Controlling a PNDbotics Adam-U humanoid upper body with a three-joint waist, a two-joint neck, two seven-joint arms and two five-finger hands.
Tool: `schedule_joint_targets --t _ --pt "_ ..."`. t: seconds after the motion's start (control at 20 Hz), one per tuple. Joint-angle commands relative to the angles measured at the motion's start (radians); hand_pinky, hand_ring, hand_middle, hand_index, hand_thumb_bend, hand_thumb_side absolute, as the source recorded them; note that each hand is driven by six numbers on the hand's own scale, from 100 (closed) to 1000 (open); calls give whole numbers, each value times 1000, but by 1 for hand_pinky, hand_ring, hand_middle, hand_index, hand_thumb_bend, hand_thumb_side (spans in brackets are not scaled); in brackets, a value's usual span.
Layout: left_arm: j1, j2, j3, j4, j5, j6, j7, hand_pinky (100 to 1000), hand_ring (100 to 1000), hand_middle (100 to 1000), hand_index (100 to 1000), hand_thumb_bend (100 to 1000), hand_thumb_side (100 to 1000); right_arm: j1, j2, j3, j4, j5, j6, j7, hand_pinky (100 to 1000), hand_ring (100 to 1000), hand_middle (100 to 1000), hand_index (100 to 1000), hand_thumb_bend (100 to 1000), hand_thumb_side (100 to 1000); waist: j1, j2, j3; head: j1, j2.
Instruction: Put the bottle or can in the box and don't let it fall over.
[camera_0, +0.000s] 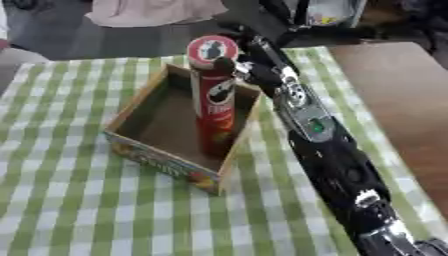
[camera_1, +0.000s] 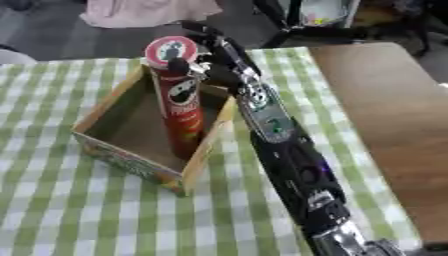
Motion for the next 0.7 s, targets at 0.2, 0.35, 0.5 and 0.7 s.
schedule_joint_targets --t 0.2,0.35,0.5,0.7 --pt "-2 35 10 -8 -5 -1 -3 863 718 724 726 586 482 0 -54 -24 -30 -33 6 -14 599 940 968 883 1000 494 8 -23 -10 7 3" --pt "1 38 10 -8 -6 -2 -2 863 718 724 727 586 482 9 -79 -34 -38 -49 9 -24 598 938 969 883 1000 486 10 -27 -15 11 9" --pt "6 41 12 -7 -7 -2 -1 863 718 724 727 586 482 23 -114 -43 -47 -68 16 -29 595 935 970 883 1000 471 11 -30 -20 15 13" --pt "10 44 14 -7 -8 -3 2 863 718 724 727 586 481 47 -168 -61 -59 -88 22 -47 592 931 968 881 1000 433 13 -33 -24 18 12"
